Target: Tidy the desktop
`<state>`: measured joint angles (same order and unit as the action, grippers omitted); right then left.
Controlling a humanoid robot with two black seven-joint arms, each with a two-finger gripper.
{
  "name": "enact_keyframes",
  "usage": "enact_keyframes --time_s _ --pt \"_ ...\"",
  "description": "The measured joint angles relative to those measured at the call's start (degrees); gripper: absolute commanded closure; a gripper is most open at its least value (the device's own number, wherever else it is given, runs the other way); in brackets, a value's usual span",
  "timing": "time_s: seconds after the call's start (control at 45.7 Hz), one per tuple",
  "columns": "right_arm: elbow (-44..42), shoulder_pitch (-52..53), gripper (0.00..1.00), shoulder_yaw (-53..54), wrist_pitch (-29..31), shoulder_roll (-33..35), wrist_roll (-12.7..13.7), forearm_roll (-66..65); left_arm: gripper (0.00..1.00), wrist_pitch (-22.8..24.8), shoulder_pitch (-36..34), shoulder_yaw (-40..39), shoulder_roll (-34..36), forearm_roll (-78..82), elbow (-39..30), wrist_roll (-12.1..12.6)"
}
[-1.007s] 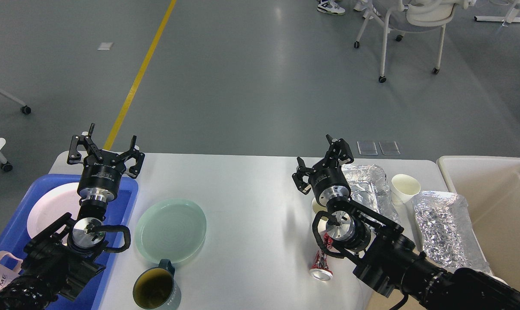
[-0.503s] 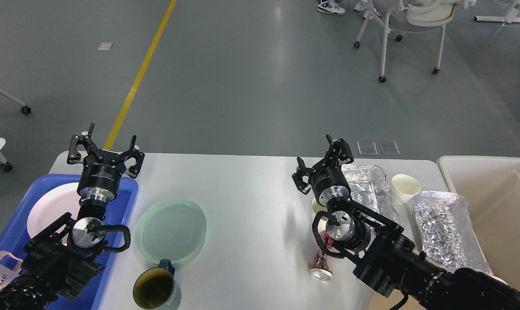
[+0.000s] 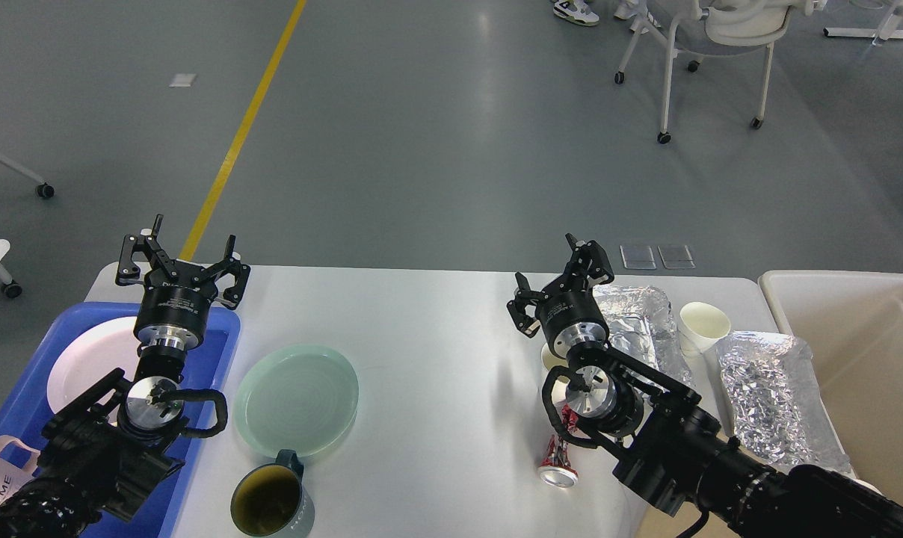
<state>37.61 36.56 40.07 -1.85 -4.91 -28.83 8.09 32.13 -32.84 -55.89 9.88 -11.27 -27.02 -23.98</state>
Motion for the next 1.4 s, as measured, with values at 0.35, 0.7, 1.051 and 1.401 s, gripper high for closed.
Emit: enact_keyframes --time_s 0.35,0.7,1.051,1.401 --pt "0.01 0.00 0.00 0.00 0.00 -0.01 0.00 0.00 0.03 -12.06 -2.75 4.66 1.47 0.57 -4.07 0.95" --pt "0.01 0.00 0.00 0.00 0.00 -0.02 0.00 0.00 0.03 -16.91 -12.60 21.12 7.88 0.78 -4.94 1.01" --pt "0.01 0.00 0.00 0.01 0.00 -0.01 0.00 0.00 0.03 -16.63 -22.50 41.72 15.19 1.57 -4.79 1.04" --pt "0.01 0.00 0.00 0.01 0.00 0.00 0.00 0.00 0.03 -16.21 -36.55 59.91 17.32 5.65 -4.76 1.04"
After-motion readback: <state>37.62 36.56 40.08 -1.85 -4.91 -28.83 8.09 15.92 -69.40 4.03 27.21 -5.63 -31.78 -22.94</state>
